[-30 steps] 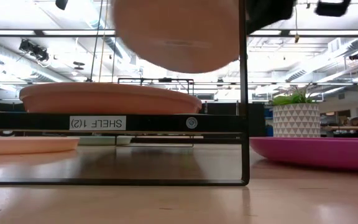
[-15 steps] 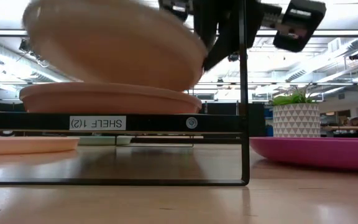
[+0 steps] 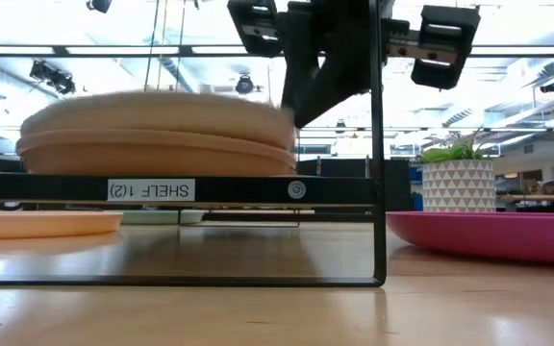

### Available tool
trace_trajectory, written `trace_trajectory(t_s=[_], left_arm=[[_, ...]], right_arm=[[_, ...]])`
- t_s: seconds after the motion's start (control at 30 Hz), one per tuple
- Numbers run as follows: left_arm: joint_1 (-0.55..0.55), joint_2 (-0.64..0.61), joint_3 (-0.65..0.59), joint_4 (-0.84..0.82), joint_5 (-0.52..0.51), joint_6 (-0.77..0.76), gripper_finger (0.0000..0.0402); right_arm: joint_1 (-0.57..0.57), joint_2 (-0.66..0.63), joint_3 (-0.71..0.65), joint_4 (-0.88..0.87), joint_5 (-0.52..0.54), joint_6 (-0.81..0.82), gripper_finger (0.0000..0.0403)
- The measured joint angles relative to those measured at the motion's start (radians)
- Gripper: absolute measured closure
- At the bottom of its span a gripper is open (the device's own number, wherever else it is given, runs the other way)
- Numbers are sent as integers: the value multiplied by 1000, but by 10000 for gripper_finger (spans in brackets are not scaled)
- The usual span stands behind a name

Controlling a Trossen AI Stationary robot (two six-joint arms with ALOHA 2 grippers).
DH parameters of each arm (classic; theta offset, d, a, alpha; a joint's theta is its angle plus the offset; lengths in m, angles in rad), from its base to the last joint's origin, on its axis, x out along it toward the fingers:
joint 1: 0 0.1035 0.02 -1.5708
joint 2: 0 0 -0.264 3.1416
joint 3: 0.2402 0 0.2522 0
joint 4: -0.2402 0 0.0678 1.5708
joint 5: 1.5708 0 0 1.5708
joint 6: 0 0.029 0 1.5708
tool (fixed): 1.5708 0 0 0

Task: Place and stack plates onto a shelf
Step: Stack the gray plate on top of the brown plate on the shelf, then stack the light orange plate on top of the gray plate on the shelf

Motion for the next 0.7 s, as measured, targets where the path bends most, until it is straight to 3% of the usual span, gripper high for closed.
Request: trace_trajectory(t_s=[0.27,0.4,0.53,0.7], left_arm=[[0,0,0,0,8,-4,281],[0,-1,0,-20,117,-12,281],[0,0,0,-163,269,-63,281],[-5,19,-1,-431,325,-168,281]], right_arm=[[3,-15,-1,-13,14,25,326],[7,-72,-1,-22,70,81,325],[-16,-157,-1,-65,87,202,325],[-74,-257,-1,-183,137,363,326]])
